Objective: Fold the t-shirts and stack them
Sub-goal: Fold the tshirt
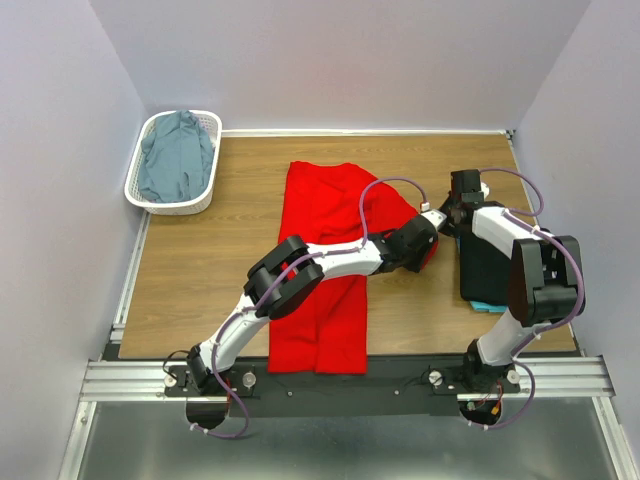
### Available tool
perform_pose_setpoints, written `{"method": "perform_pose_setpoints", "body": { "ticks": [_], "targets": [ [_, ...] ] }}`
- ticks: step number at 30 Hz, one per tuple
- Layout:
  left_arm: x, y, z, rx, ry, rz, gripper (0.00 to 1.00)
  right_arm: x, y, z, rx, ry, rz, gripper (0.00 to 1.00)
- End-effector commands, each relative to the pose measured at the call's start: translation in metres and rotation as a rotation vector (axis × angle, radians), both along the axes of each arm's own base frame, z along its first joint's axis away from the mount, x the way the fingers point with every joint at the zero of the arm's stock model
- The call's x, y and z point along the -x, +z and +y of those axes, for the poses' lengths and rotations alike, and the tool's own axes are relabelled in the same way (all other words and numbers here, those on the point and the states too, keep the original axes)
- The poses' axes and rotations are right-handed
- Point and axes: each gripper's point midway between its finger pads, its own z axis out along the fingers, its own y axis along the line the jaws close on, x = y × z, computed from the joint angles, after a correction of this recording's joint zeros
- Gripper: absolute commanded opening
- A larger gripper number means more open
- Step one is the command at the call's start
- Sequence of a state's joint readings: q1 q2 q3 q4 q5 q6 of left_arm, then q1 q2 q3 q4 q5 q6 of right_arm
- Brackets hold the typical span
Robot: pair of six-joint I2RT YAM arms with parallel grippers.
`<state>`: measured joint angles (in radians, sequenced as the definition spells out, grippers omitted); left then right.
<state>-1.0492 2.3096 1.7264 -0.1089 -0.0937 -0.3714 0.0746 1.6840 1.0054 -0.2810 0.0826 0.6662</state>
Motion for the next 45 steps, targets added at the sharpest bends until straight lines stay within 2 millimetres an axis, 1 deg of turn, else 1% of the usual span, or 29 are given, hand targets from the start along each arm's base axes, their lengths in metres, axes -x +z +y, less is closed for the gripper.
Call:
{"method": "perform_pose_setpoints", "body": {
  "ticks": [1,2,4,5,6,7,9,10,12,13,14,17,18,19,20,21,24,26,29,30,31,32,34,35,38,41,42,44,45],
  "targets": [
    [-0.004,-0.005,0.001,-0.032,0.018,-0.029,0.29,-0.011,0.034,0.005,-0.033,-0.001,-0.084,0.00],
    [-0.004,0.000,0.000,-0.026,0.016,-0.033,0.22,-0.013,0.039,0.005,-0.034,-0.001,-0.098,0.00],
    [-0.005,0.020,-0.001,0.003,0.018,-0.052,0.03,-0.019,0.057,0.007,-0.046,0.007,-0.143,0.01],
    [-0.006,0.029,-0.001,0.017,0.020,-0.060,0.00,-0.021,0.066,0.009,-0.053,0.013,-0.162,0.00],
    [-0.006,0.049,-0.002,0.047,0.018,-0.078,0.00,-0.024,0.074,0.010,-0.059,0.018,-0.182,0.00],
    [-0.007,0.057,-0.001,0.062,0.019,-0.085,0.00,-0.030,0.091,0.014,-0.075,0.030,-0.223,0.00],
    [-0.006,0.085,0.003,0.117,0.014,-0.096,0.00,-0.035,0.109,0.017,-0.087,0.043,-0.264,0.00],
    [-0.009,0.097,0.005,0.149,0.018,-0.105,0.00,-0.041,0.127,0.022,-0.108,0.062,-0.305,0.00],
    [-0.011,0.120,0.013,0.207,0.025,-0.104,0.00,-0.047,0.147,0.030,-0.129,0.093,-0.347,0.00],
    [-0.013,0.127,0.018,0.227,0.031,-0.099,0.00,-0.050,0.154,0.033,-0.129,0.101,-0.364,0.00],
    [-0.020,0.133,0.026,0.248,0.039,-0.094,0.00,-0.057,0.170,0.036,-0.131,0.112,-0.400,0.00],
    [-0.029,0.149,0.048,0.301,0.071,-0.094,0.00,-0.066,0.187,0.058,-0.136,0.172,-0.435,0.00],
    [-0.039,0.160,0.061,0.322,0.096,-0.101,0.00,-0.070,0.201,0.072,-0.139,0.202,-0.465,0.00],
    [-0.038,0.157,0.067,0.331,0.088,-0.082,0.00,-0.075,0.201,0.080,-0.133,0.215,-0.464,0.00],
    [-0.048,0.166,0.081,0.349,0.115,-0.092,0.00,-0.076,0.205,0.095,-0.135,0.241,-0.474,0.00],
    [-0.052,0.168,0.088,0.354,0.125,-0.091,0.00,-0.082,0.216,0.100,-0.126,0.241,-0.500,0.00],
    [-0.060,0.164,0.113,0.363,0.158,-0.084,0.00,-0.093,0.228,0.125,-0.121,0.268,-0.529,0.00],
    [-0.063,0.170,0.124,0.375,0.171,-0.086,0.00,-0.094,0.234,0.145,-0.123,0.305,-0.543,0.00],
    [-0.064,0.161,0.139,0.361,0.199,-0.072,0.00,-0.102,0.240,0.169,-0.116,0.353,-0.564,0.00],
    [-0.063,0.165,0.144,0.371,0.209,-0.075,0.00,-0.100,0.241,0.184,-0.112,0.388,-0.570,0.01],
    [-0.061,0.157,0.149,0.360,0.219,-0.063,0.00,-0.103,0.234,0.193,-0.107,0.405,-0.558,0.01],
    [-0.061,0.160,0.155,0.372,0.240,-0.059,0.00,-0.101,0.241,0.209,-0.108,0.437,-0.577,0.00],
    [-0.058,0.149,0.164,0.361,0.267,-0.041,0.00,-0.104,0.231,0.225,-0.099,0.470,-0.564,0.00],
    [-0.060,0.147,0.170,0.357,0.292,-0.041,0.00,-0.105,0.235,0.234,-0.099,0.486,-0.577,0.00],
    [-0.059,0.135,0.182,0.353,0.332,-0.013,0.00,-0.105,0.224,0.265,-0.086,0.550,-0.572,0.00],
    [-0.060,0.124,0.191,0.343,0.376,0.007,0.00,-0.106,0.217,0.281,-0.079,0.585,-0.570,0.00],
    [-0.062,0.121,0.195,0.339,0.389,0.012,0.00,-0.105,0.206,0.290,-0.074,0.604,-0.555,0.00],
    [-0.064,0.112,0.205,0.320,0.434,0.019,0.00,-0.106,0.208,0.301,-0.073,0.626,-0.567,0.01],
    [-0.067,0.110,0.212,0.318,0.462,0.022,0.00,-0.107,0.200,0.308,-0.068,0.642,-0.558,0.00]
  ]
}}
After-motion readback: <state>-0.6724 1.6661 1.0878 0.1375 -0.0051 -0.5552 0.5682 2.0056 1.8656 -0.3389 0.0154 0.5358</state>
